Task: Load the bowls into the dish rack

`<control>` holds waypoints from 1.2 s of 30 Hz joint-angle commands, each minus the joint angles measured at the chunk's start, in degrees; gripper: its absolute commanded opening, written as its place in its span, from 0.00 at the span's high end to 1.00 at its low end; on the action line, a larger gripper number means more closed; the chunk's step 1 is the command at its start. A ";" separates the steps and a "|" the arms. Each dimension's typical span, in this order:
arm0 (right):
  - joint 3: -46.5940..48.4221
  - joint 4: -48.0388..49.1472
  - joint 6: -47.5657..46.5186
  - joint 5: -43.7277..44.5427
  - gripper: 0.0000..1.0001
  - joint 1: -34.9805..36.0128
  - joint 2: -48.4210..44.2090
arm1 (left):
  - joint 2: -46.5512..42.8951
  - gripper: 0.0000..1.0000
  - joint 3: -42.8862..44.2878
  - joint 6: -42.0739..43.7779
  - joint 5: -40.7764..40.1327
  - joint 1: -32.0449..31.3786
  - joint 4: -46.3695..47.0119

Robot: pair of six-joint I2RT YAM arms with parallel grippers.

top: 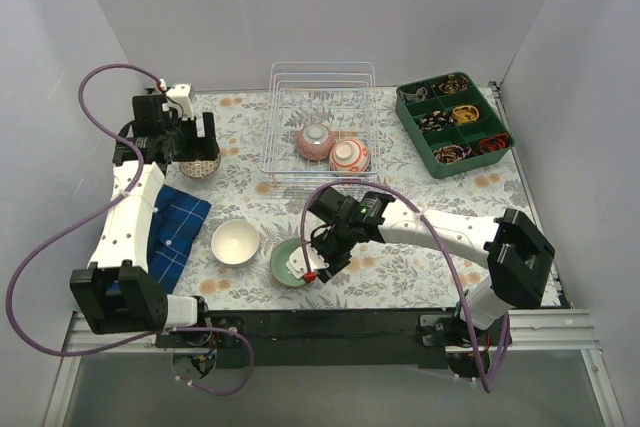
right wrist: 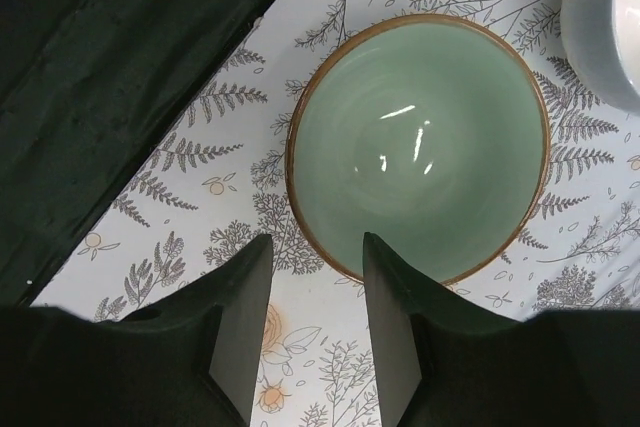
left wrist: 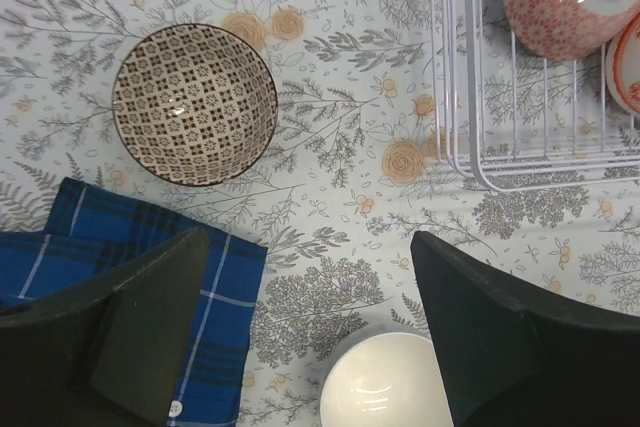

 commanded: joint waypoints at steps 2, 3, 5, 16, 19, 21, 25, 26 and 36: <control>2.51 1.41 -0.14 4.62 0.51 2.68 1.73 | -7.25 0.17 -2.03 0.83 -0.09 2.37 -1.20; 3.38 1.41 0.40 4.89 0.51 3.12 3.04 | -7.79 0.17 -2.72 0.75 0.00 2.55 -1.55; 3.83 1.32 1.71 5.59 0.51 4.71 4.20 | -9.02 0.17 -3.43 0.75 0.35 2.73 -1.91; -0.30 5.37 3.21 10.51 0.65 11.03 3.94 | -12.44 0.17 -3.61 0.83 0.44 3.25 -3.22; -0.91 6.06 4.00 13.14 0.71 11.91 3.41 | -13.50 0.17 -4.40 0.84 0.70 3.25 -3.31; -1.70 6.24 4.09 15.08 0.80 12.36 3.15 | -14.12 0.17 -4.93 0.83 1.05 3.25 -3.40; -1.71 6.95 5.67 18.06 0.88 13.50 2.71 | -15.43 0.17 -5.46 0.75 1.67 3.25 -3.31; -1.71 6.95 5.85 18.33 0.93 13.59 2.71 | -15.61 0.17 -5.54 0.75 1.76 3.25 -3.31; 6.37 -1.13 14.19 18.25 0.99 13.94 -1.60 | -16.32 0.17 -4.40 0.40 3.51 3.26 -3.40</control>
